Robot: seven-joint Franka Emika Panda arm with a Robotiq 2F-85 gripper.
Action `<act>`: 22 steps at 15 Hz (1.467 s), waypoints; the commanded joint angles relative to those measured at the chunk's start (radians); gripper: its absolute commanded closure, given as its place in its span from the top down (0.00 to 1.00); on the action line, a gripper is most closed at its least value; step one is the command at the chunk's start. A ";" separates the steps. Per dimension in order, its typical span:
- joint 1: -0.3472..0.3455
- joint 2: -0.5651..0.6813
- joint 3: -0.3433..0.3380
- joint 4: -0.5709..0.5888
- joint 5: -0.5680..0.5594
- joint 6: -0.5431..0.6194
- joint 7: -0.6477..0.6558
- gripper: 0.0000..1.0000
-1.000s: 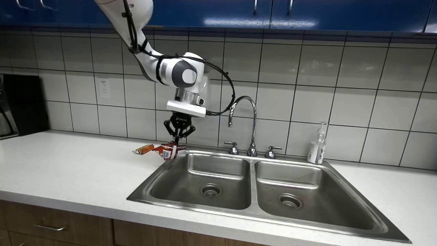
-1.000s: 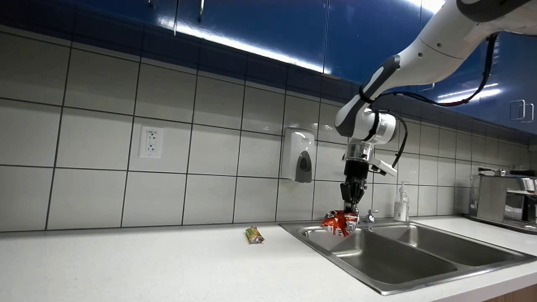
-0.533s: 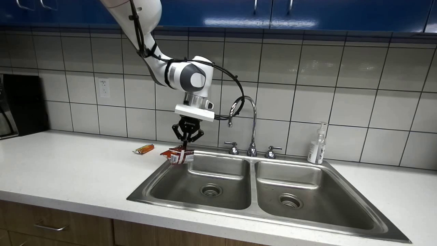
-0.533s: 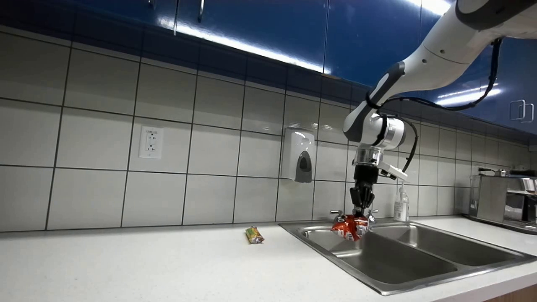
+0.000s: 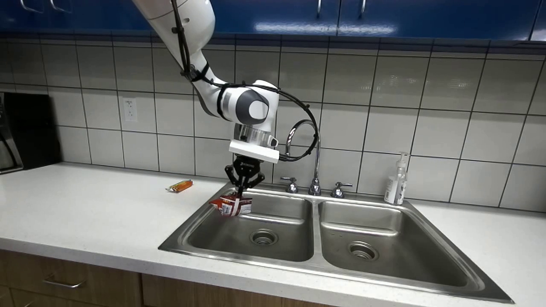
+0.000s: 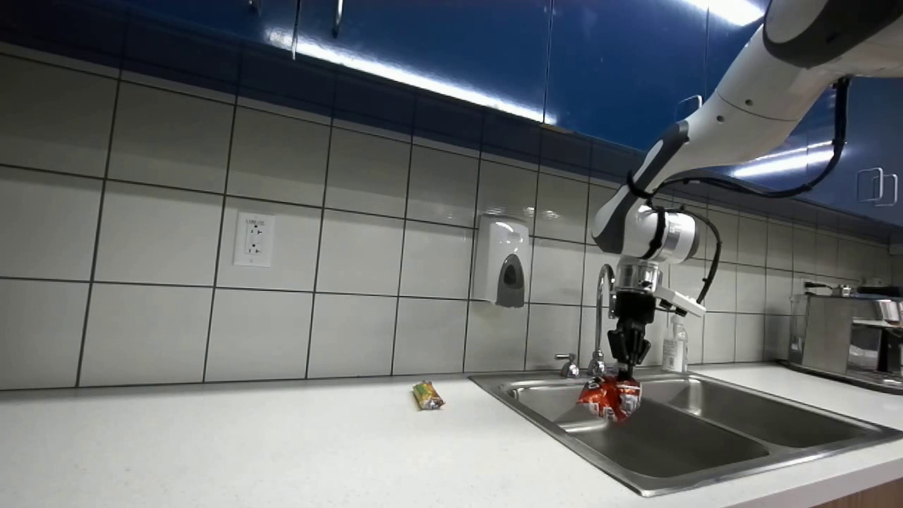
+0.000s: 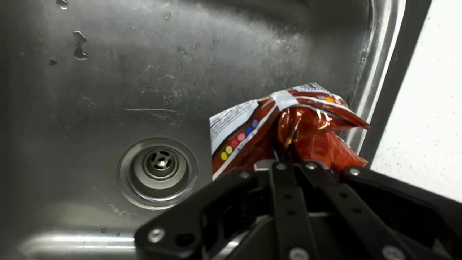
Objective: Put the packet into the sink
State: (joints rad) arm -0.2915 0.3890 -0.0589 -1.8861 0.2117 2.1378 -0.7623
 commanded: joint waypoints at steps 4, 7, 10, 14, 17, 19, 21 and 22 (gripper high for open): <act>-0.024 0.061 0.012 -0.002 0.023 0.047 -0.045 0.00; -0.029 0.112 0.019 0.018 0.025 0.065 -0.043 0.00; -0.035 0.161 0.025 0.045 0.021 0.082 -0.036 0.00; -0.046 0.218 0.028 0.085 0.012 0.089 -0.027 0.00; -0.056 0.256 0.029 0.112 0.008 0.092 -0.024 0.00; -0.062 0.282 0.030 0.127 0.004 0.092 -0.021 0.00; -0.068 0.306 0.031 0.138 0.002 0.091 -0.018 0.00; -0.070 0.316 0.032 0.143 0.000 0.090 -0.017 0.00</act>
State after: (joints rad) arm -0.3299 0.6666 -0.0521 -1.7860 0.2124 2.2319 -0.7703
